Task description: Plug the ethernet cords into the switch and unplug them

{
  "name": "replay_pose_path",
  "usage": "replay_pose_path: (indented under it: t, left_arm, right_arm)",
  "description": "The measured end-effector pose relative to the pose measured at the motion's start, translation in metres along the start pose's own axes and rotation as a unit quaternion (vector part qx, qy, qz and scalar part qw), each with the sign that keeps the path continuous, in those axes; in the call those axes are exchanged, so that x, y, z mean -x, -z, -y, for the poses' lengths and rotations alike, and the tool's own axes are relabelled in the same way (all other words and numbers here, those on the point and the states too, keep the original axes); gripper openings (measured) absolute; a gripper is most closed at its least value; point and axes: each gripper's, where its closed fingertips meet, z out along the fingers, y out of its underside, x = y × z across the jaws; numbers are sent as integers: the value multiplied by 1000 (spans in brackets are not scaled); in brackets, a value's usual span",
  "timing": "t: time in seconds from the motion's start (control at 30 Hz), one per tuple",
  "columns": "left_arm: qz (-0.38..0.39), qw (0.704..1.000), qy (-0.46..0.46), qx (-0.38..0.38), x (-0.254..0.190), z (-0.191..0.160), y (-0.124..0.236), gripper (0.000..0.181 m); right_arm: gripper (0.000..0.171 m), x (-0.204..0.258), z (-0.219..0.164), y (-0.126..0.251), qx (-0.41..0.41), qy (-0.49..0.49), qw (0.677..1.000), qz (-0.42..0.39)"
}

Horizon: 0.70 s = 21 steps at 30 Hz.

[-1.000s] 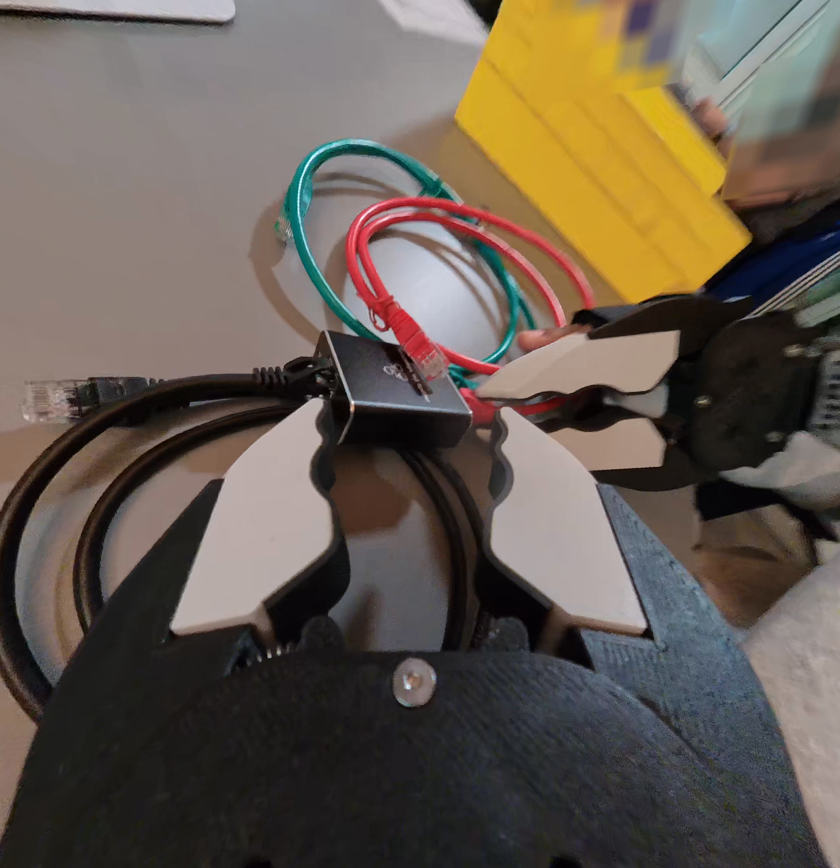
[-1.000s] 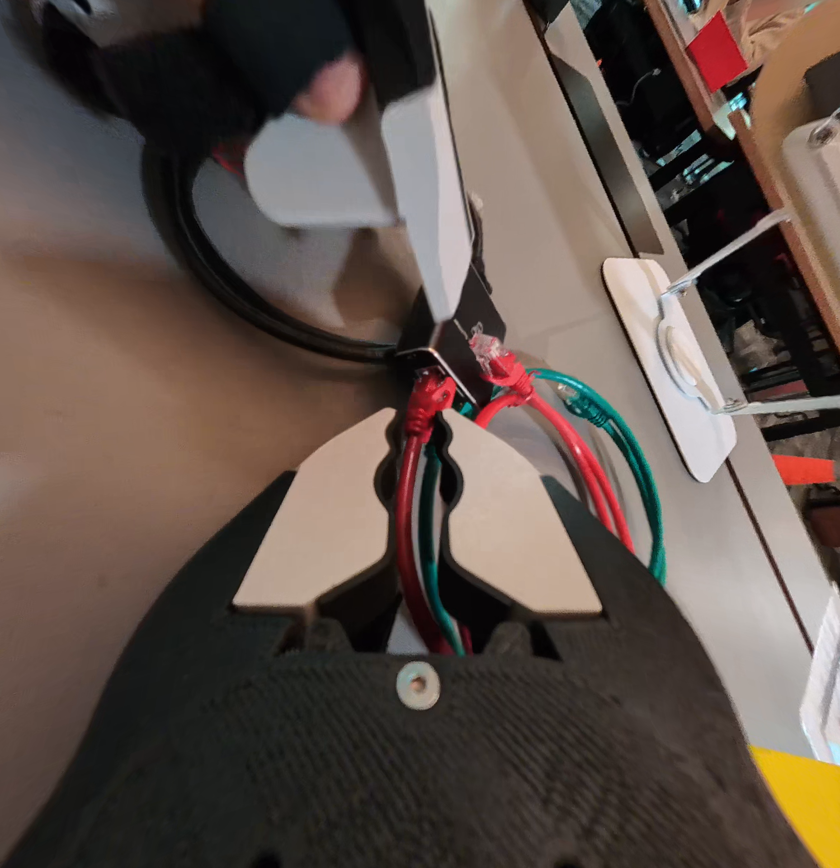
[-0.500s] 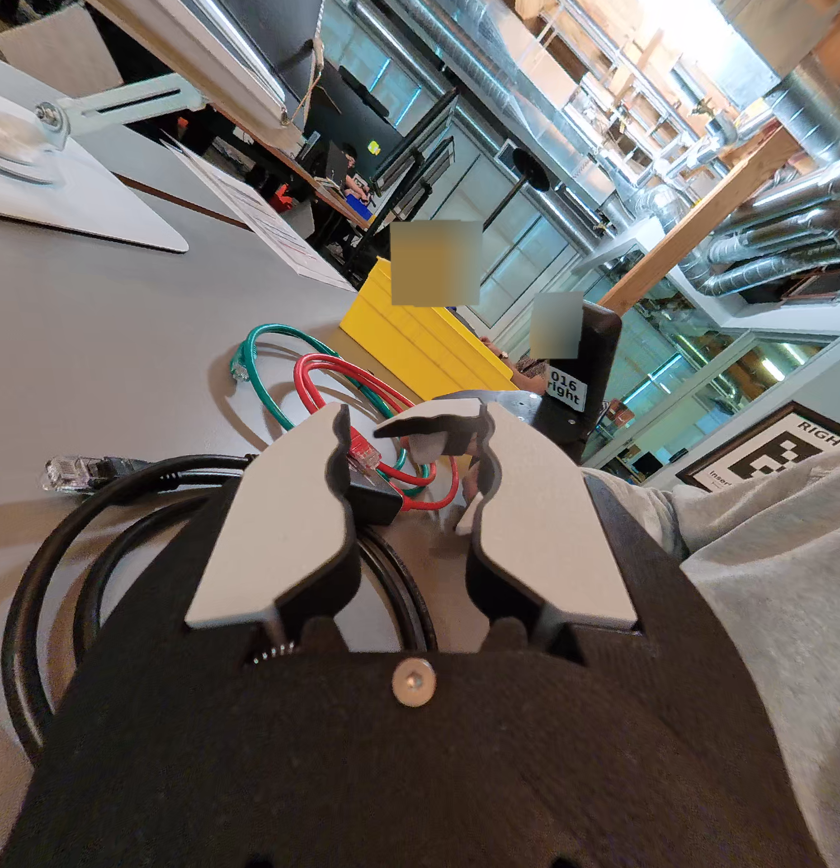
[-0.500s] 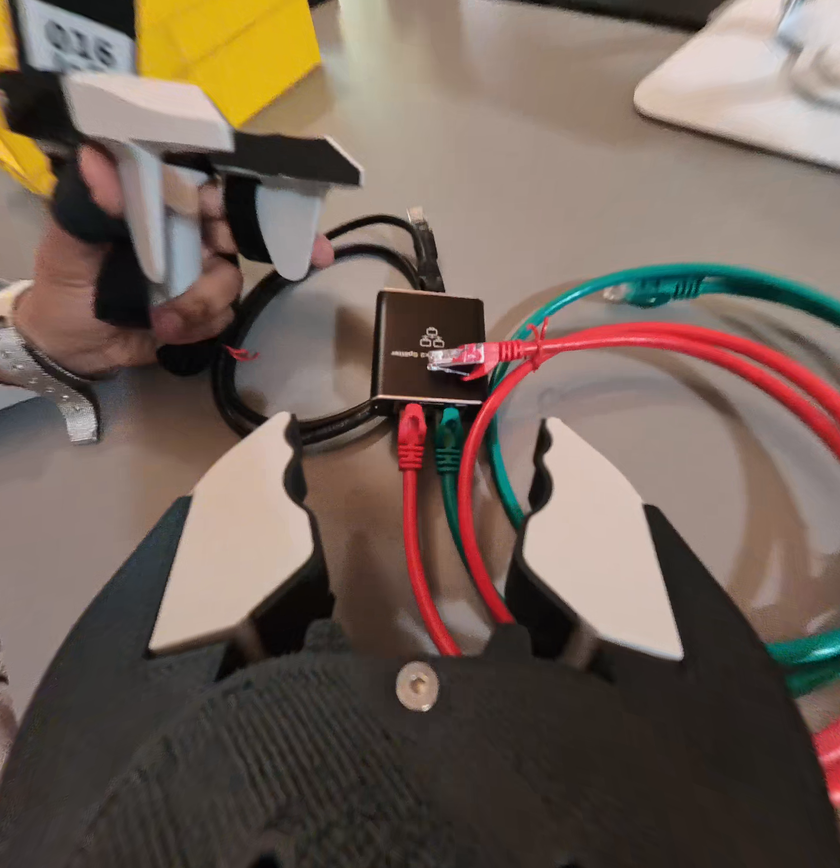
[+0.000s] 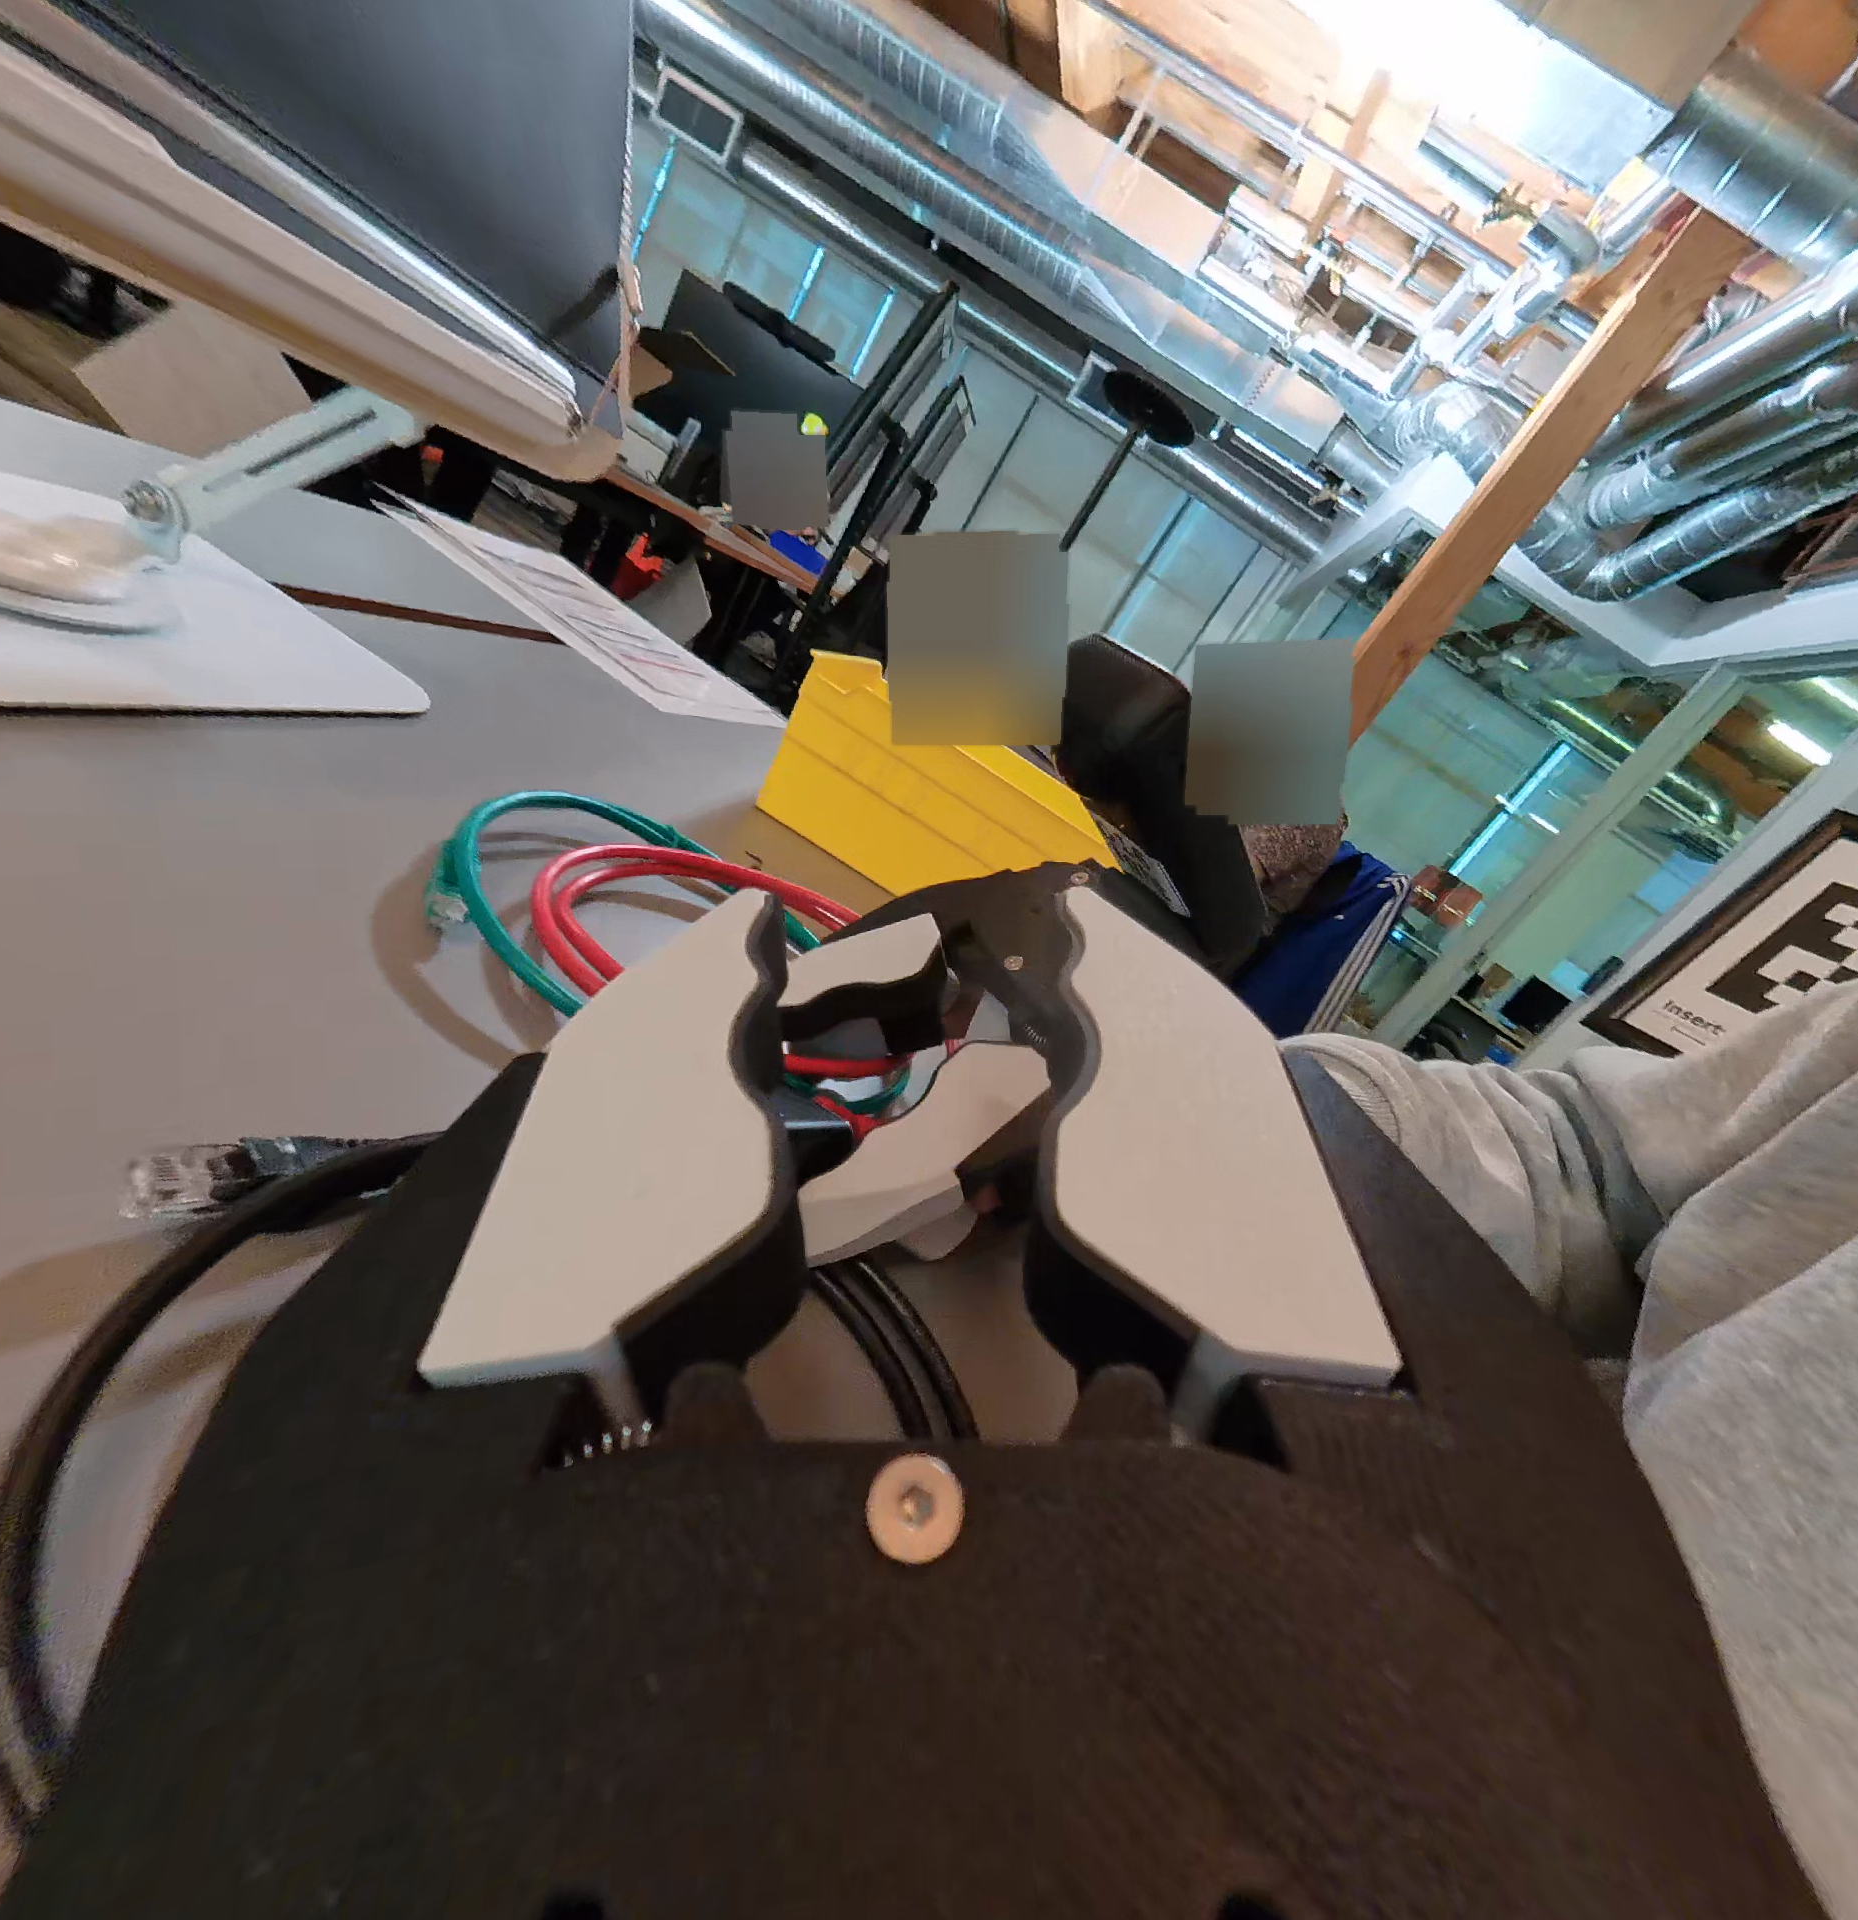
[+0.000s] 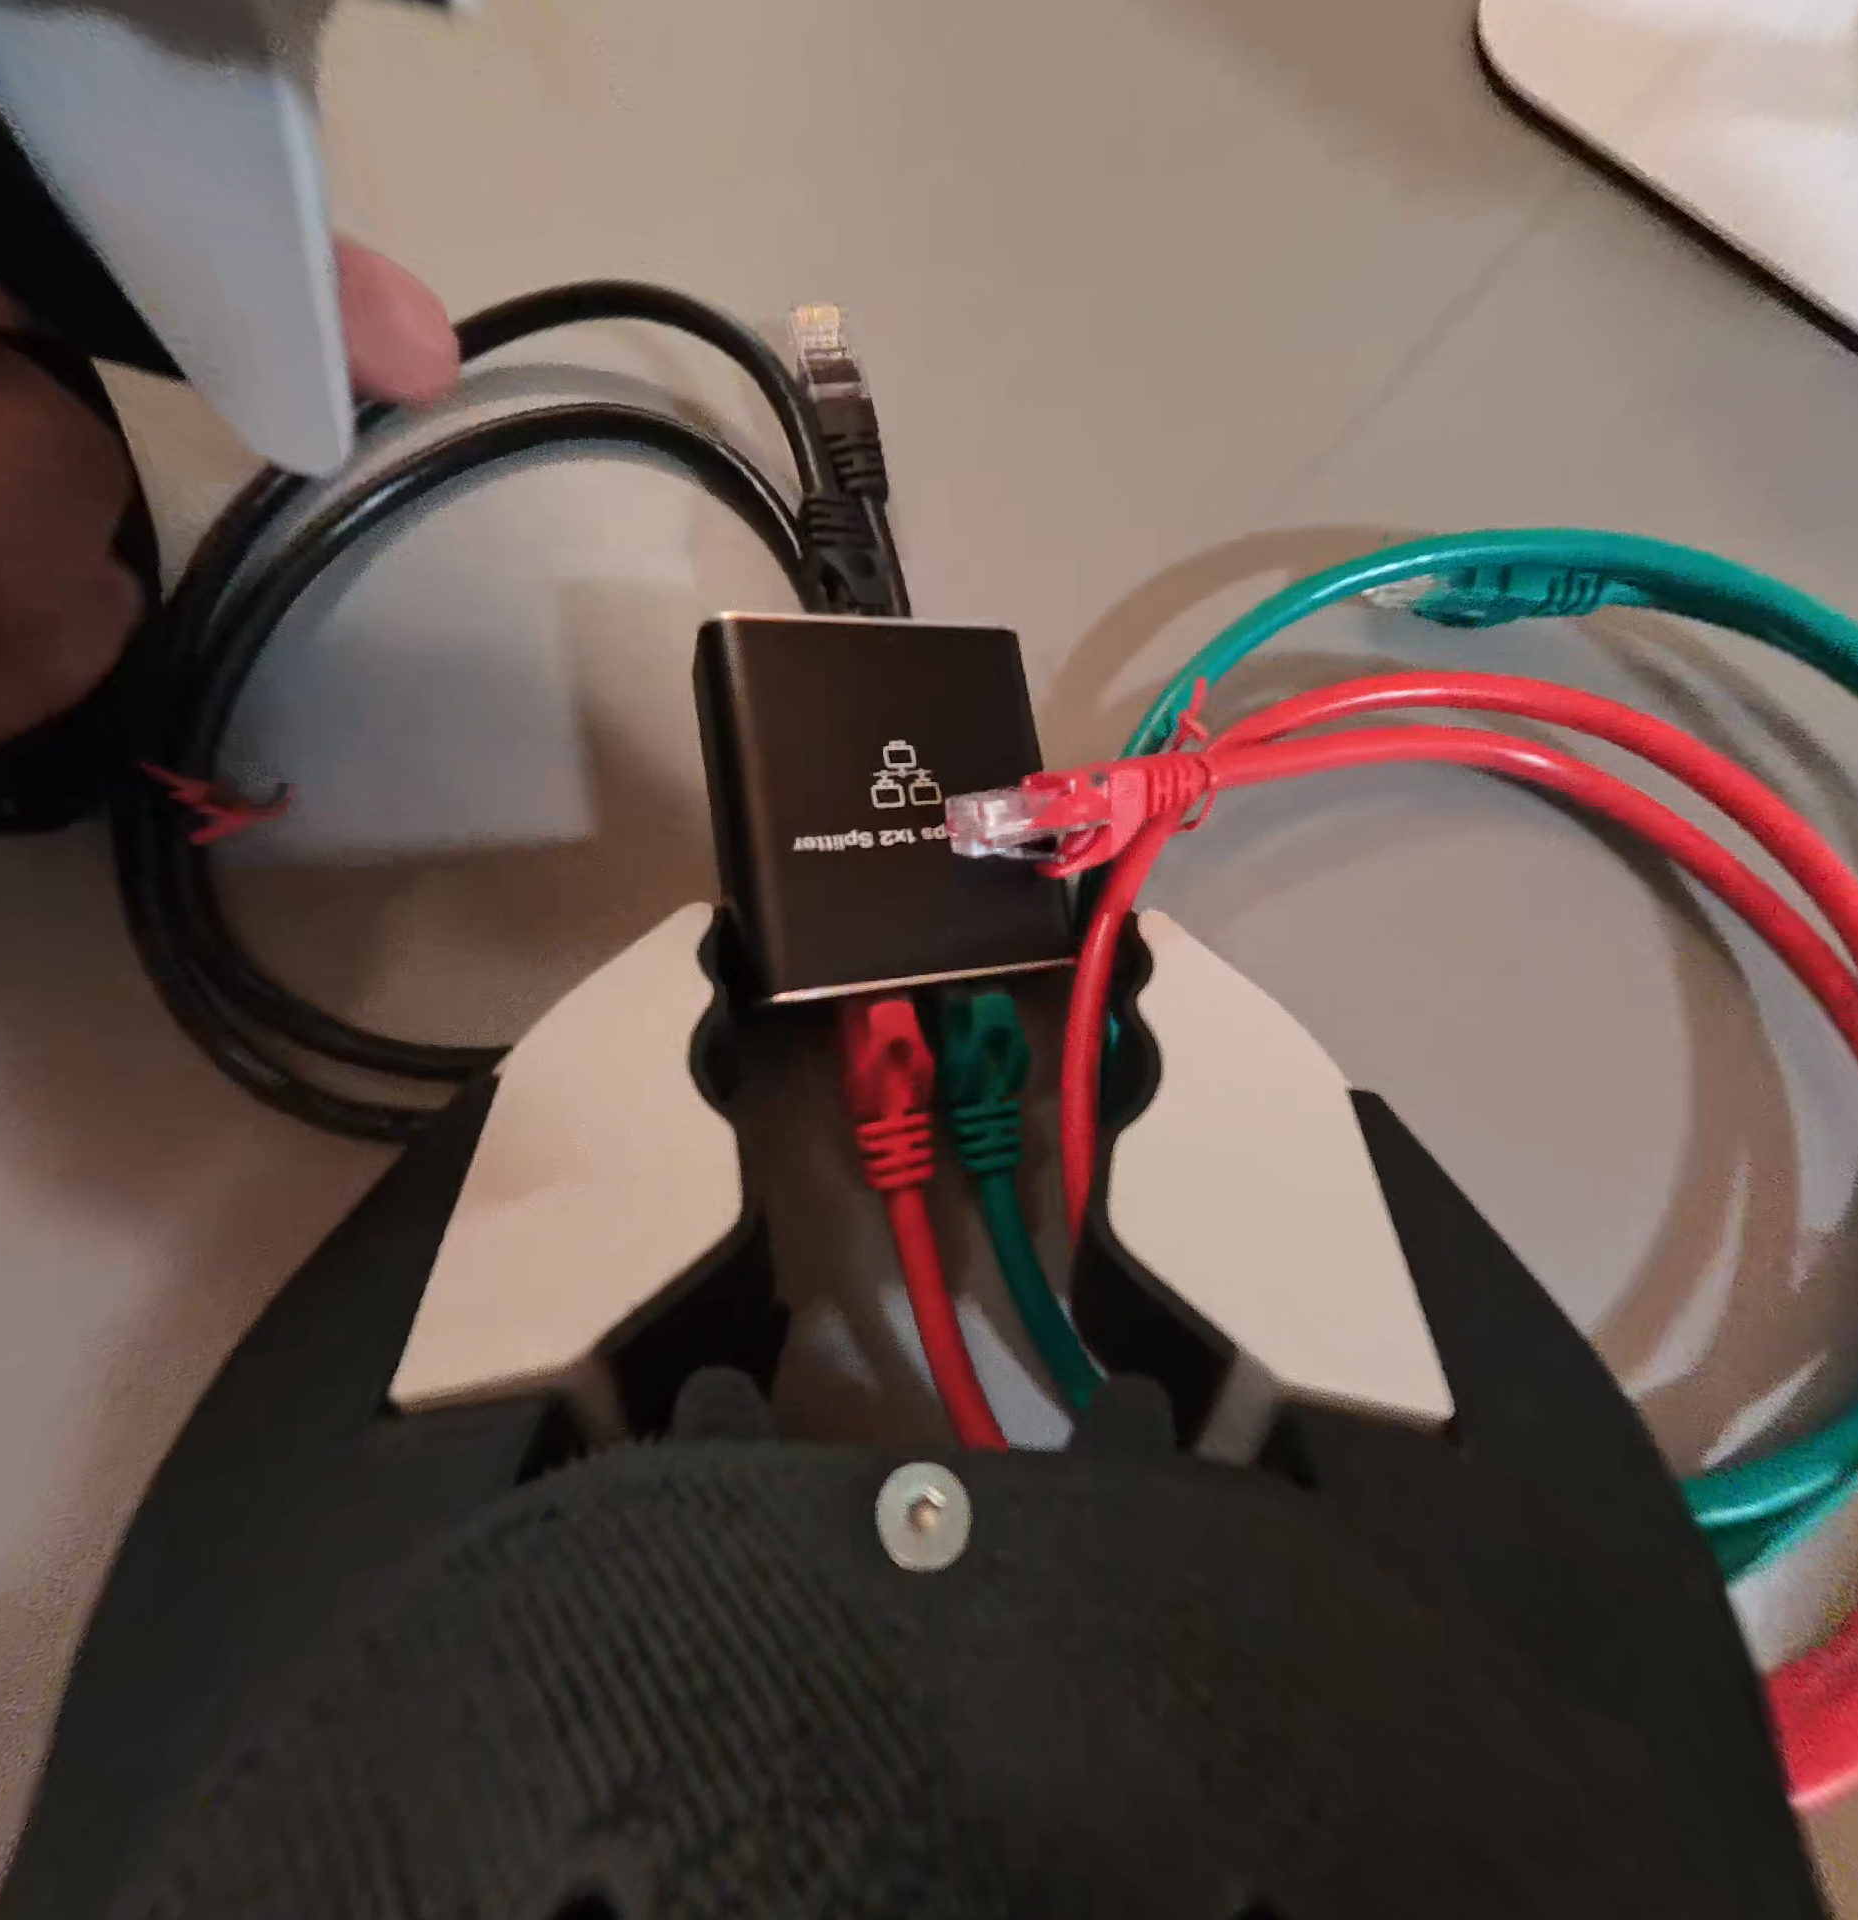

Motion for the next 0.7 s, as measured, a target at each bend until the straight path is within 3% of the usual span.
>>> replay_pose_path:
  t: [0.23, 0.3, 0.4, 0.7]
  left_arm:
    - [69, 988, -89, -104, 2, 36, 25, 51]
    - [97, 978, -120, -138, 3, 47, 35, 56]
    - [133, 965, -149, -169, 8, 57, 43, 66]
    - [169, 957, -116, -204, 28, 66, 57, 77]
  right_arm:
    - [70, -5, -4, 9, -11, 4, 1000, 17]
    - [60, -8, 4, 19, -47, -18, 998, 32]
    - [60, -18, 3, 27, -60, -25, 998, 27]
    - [60, -43, 45, 83, -224, -65, 972, 24]
